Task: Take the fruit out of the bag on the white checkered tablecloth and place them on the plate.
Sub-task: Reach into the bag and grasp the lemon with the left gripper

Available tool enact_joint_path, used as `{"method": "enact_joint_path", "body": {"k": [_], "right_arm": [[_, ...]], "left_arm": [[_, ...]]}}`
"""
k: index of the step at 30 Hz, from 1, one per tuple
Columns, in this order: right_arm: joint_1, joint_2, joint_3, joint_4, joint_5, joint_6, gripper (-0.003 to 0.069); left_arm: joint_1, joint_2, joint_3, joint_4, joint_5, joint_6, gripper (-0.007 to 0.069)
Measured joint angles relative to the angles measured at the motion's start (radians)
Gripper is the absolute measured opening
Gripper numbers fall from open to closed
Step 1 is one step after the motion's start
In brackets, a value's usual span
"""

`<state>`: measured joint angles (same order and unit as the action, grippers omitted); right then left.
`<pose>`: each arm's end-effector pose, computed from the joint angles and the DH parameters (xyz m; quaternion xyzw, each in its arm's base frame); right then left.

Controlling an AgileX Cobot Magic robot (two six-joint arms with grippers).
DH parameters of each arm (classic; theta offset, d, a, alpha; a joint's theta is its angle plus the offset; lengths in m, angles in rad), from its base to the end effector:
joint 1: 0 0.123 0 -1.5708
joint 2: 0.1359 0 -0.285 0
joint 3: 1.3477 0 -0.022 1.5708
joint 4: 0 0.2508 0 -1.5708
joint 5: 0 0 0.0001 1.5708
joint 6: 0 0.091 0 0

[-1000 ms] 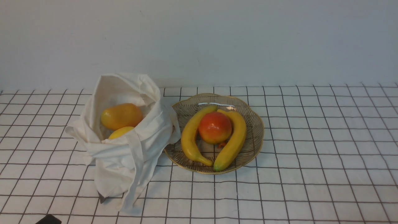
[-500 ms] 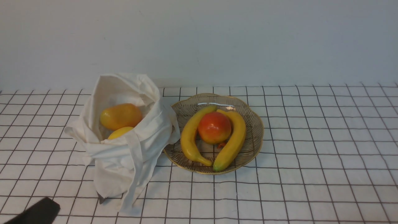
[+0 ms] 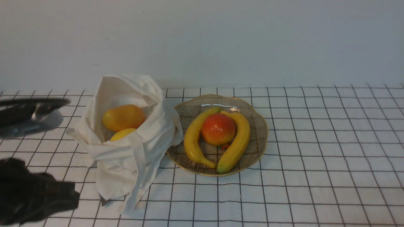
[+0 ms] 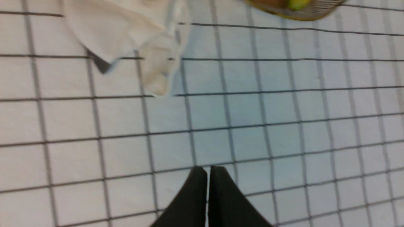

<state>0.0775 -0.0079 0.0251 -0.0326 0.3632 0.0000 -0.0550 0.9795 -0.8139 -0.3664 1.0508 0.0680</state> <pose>0.0530 0.0031 0.1725 -0.0399 0.8018 0.0094 0.5962 0.1638 -0.0374 0.3042 0.0054 0.9609 -0.1727 0.2165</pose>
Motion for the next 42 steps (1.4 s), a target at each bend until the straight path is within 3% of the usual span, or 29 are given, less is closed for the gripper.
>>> {"method": "enact_joint_path", "body": {"k": [9, 14, 18, 25, 36, 42], "right_arm": [[0.0, 0.0, 0.0, 0.0, 0.0, 0.0, -0.0015], [0.0, 0.0, 0.0, 0.0, 0.0, 0.0, -0.0015], [0.0, 0.0, 0.0, 0.0, 0.0, 0.0, -0.0015], [0.0, 0.0, 0.0, 0.0, 0.0, 0.0, -0.0015], [0.0, 0.0, 0.0, 0.0, 0.0, 0.0, -0.0015], [0.0, 0.0, 0.0, 0.0, 0.0, 0.0, -0.0015]], "left_arm": [[0.0, 0.471, -0.383, 0.093, 0.069, -0.021, 0.0043], [0.0, 0.761, -0.67, 0.119, 0.154, 0.001, 0.0181], [0.0, 0.876, -0.785, 0.146, 0.157, 0.002, 0.029], [-0.026, 0.985, -0.837, 0.138, 0.158, 0.029, 0.0435], [-0.072, 1.056, -0.839, 0.272, 0.157, 0.05, 0.0449], [-0.075, 1.088, -0.839, 0.267, 0.153, 0.05, 0.0526]]}}
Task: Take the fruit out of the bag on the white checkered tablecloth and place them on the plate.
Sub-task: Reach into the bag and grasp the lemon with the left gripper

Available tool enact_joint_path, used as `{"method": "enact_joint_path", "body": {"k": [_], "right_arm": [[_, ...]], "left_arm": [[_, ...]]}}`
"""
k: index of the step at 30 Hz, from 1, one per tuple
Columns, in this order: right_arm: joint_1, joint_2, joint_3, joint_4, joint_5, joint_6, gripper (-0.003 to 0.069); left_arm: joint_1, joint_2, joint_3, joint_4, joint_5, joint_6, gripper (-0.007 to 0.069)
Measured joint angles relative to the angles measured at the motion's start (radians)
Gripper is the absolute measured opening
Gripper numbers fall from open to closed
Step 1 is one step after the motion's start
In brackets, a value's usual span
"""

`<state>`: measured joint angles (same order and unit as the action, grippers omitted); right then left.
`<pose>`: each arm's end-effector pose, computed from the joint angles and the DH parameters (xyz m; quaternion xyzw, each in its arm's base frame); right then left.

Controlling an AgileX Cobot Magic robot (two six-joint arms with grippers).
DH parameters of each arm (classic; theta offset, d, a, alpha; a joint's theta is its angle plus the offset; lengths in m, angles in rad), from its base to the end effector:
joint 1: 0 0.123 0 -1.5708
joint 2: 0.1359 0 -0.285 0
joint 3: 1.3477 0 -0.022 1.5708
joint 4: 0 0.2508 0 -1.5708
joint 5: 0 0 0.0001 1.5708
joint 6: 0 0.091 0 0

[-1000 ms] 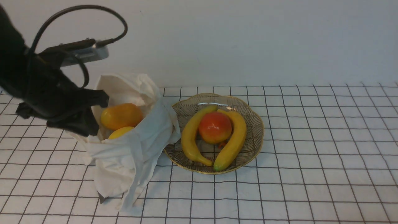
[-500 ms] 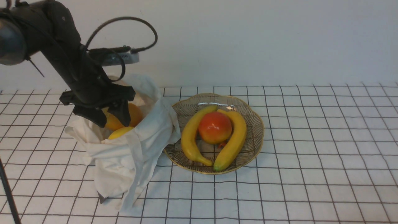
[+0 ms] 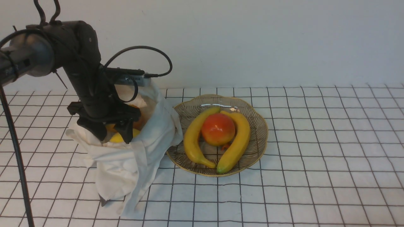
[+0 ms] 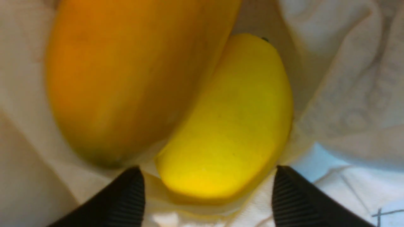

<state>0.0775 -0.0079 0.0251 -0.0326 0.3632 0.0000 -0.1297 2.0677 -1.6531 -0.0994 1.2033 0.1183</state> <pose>0.0530 0.0031 0.1725 -0.0399 0.8018 0.0094 0.5962 0.4122 -0.0623 0.2025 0.1067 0.9930 -0.0468 0.0198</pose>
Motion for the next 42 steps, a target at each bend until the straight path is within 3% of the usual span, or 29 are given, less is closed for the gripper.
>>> {"method": "enact_joint_path", "body": {"k": [5, 8, 17, 27, 42], "right_arm": [[0.0, 0.0, 0.0, 0.0, 0.0, 0.0, -0.0015], [0.0, 0.0, 0.0, 0.0, 0.0, 0.0, -0.0015], [0.0, 0.0, 0.0, 0.0, 0.0, 0.0, -0.0015], [0.0, 0.0, 0.0, 0.0, 0.0, 0.0, -0.0015], [0.0, 0.0, 0.0, 0.0, 0.0, 0.0, -0.0015]], "left_arm": [[-0.002, 0.028, -0.001, -0.039, -0.001, 0.0, 0.0645], [-0.002, 0.035, -0.002, -0.05, -0.002, 0.0, 0.0678], [-0.002, 0.035, -0.044, -0.043, 0.004, -0.006, 0.0645], [-0.002, 0.056, -0.095, -0.043, 0.005, -0.053, 0.0498], [-0.002, 0.109, -0.103, -0.056, 0.016, -0.053, 0.0563]]}}
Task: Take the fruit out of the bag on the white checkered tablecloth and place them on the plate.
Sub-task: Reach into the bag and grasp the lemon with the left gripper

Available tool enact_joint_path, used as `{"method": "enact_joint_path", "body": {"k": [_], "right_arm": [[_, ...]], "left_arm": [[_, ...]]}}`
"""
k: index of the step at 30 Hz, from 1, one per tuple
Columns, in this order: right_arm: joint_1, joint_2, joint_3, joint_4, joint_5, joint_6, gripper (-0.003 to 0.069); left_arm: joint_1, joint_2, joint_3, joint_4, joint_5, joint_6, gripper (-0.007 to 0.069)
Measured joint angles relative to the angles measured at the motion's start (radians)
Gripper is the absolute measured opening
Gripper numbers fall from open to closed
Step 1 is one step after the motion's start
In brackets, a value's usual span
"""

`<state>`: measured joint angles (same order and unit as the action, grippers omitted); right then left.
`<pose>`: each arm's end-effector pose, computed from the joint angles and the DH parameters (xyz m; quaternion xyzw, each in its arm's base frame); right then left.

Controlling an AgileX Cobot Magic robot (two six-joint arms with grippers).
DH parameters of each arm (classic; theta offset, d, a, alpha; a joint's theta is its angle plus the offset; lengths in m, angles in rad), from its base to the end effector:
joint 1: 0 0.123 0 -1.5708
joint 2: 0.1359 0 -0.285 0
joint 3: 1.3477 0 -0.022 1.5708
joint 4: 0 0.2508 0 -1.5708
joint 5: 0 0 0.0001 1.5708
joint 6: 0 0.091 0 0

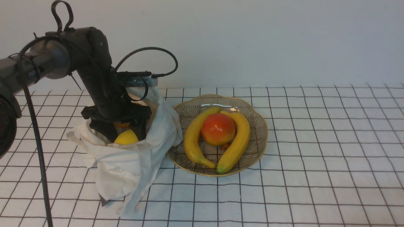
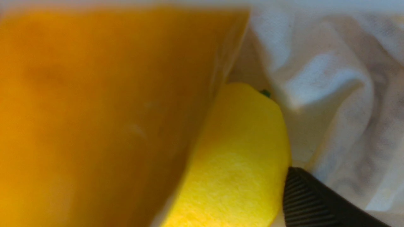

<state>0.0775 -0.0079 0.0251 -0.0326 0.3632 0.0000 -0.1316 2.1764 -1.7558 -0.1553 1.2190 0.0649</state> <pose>0.0530 0.0031 0.1725 -0.0399 0.8018 0.0094 0.5962 0.4331 -0.0707 0.1819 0.0719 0.9947 -0.0733 0.0067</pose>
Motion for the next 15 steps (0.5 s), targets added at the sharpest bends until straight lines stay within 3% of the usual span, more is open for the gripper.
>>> {"method": "enact_joint_path", "body": {"k": [5, 15], "right_arm": [[0.0, 0.0, 0.0, 0.0, 0.0, 0.0, -0.0015], [0.0, 0.0, 0.0, 0.0, 0.0, 0.0, -0.0015]], "left_arm": [[0.0, 0.005, -0.002, -0.002, 0.003, 0.0, 0.0517], [-0.002, -0.063, -0.081, 0.065, 0.006, 0.007, 0.0517]]}}
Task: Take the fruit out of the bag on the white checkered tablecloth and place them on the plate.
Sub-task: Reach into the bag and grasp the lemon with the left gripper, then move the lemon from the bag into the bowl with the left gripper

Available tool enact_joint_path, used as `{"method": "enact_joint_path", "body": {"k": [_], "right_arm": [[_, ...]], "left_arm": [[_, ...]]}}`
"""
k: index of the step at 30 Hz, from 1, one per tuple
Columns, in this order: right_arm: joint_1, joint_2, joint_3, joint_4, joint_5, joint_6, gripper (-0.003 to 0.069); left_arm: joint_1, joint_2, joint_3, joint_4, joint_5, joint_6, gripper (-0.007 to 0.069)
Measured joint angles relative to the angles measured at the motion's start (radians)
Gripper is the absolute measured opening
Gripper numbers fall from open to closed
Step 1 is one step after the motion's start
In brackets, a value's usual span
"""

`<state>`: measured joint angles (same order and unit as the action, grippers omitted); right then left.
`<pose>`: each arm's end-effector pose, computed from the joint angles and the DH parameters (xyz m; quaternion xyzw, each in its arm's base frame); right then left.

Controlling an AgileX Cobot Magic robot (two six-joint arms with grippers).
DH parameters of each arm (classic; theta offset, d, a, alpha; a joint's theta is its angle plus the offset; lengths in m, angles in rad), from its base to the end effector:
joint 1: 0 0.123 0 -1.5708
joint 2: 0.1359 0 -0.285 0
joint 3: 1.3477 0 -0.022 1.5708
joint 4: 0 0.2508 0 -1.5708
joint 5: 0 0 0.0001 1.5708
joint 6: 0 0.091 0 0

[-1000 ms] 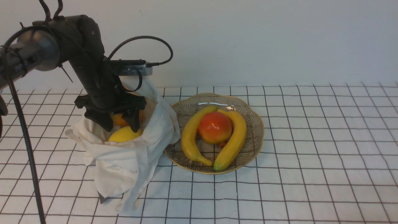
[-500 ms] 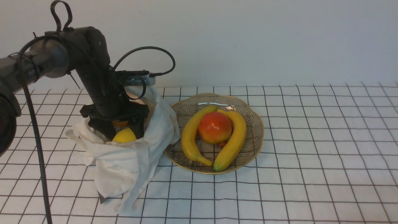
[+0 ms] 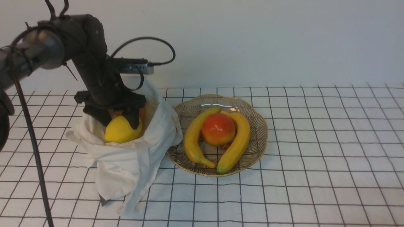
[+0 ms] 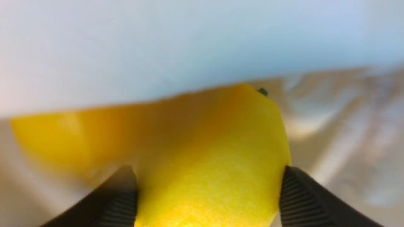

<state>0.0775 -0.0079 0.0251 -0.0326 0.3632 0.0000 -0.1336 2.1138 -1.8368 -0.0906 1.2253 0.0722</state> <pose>0.0530 0.0031 0.1725 -0.0399 0.8018 0.0094 0.5962 0.4385 -0.0668 0.2295 0.0904 0.9919 -0.0460 0.0763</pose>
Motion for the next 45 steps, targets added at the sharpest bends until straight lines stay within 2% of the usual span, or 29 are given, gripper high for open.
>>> {"method": "enact_joint_path", "body": {"k": [13, 17, 20, 24, 29, 30, 34, 38, 45], "right_arm": [[0.0, 0.0, 0.0, 0.0, 0.0, 0.0, -0.0015], [0.0, 0.0, 0.0, 0.0, 0.0, 0.0, -0.0015], [0.0, 0.0, 0.0, 0.0, 0.0, 0.0, -0.0015], [0.0, 0.0, 0.0, 0.0, 0.0, 0.0, -0.0015], [0.0, 0.0, 0.0, 0.0, 0.0, 0.0, -0.0015], [0.0, 0.0, 0.0, 0.0, 0.0, 0.0, -0.0015], [0.0, 0.0, 0.0, 0.0, 0.0, 0.0, -0.0015], [0.0, 0.0, 0.0, 0.0, 0.0, 0.0, -0.0015], [0.0, 0.0, 0.0, 0.0, 0.0, 0.0, -0.0015]], "left_arm": [[0.0, -0.251, -0.03, -0.021, 0.01, -0.01, 0.0517], [0.0, -0.315, -0.03, -0.141, 0.011, -0.026, 0.0517], [-0.022, -0.334, -0.03, -0.287, 0.018, 0.008, 0.0517], [-0.087, -0.305, -0.03, -0.329, 0.018, 0.045, 0.0517], [-0.212, -0.222, -0.03, -0.318, -0.045, 0.049, 0.0517], [-0.212, -0.222, -0.03, -0.318, -0.045, 0.049, 0.0517], [-0.294, -0.141, -0.03, -0.245, -0.141, 0.05, 0.0517], [-0.328, -0.078, -0.03, -0.185, -0.216, 0.053, 0.0517], [-0.327, 0.002, -0.03, -0.149, -0.39, 0.048, 0.0517]]}}
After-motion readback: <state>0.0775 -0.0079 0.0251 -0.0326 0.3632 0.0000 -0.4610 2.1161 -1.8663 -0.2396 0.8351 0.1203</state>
